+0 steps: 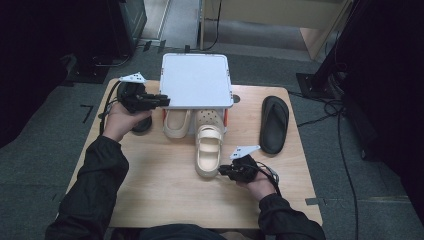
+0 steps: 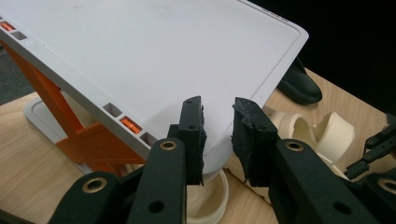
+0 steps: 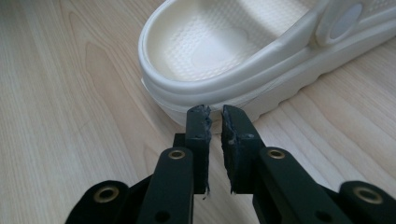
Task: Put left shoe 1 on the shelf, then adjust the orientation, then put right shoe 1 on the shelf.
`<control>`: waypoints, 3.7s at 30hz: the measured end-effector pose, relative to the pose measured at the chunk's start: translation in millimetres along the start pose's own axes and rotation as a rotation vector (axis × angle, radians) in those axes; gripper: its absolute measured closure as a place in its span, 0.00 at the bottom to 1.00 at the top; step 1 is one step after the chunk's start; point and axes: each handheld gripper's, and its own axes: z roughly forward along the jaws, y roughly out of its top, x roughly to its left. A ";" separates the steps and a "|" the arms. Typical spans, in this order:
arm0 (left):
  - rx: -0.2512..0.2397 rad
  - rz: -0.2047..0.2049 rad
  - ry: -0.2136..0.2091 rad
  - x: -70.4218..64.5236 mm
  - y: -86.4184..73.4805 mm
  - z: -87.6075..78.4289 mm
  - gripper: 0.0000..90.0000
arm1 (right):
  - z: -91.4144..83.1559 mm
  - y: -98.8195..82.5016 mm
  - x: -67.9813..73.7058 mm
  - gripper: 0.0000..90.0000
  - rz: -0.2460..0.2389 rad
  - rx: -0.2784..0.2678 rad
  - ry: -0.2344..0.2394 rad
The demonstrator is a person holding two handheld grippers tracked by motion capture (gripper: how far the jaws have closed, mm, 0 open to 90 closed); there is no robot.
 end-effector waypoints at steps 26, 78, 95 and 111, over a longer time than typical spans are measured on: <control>-0.004 -0.002 -0.003 1.1 -0.4 -0.2 0.83 | 28.0 8.8 33.7 0.97 -0.131 0.044 0.056; 0.000 -0.004 -0.010 1.3 -0.6 0.0 0.87 | 29.5 48.0 9.2 0.95 -0.096 -0.138 -0.117; 0.001 -0.002 -0.007 0.8 -0.6 0.3 0.87 | 32.5 55.3 -8.8 0.95 -0.067 -0.146 -0.147; -0.002 -0.002 -0.008 1.2 -1.0 0.2 0.87 | 43.6 70.5 -27.6 0.94 -0.043 -0.169 -0.166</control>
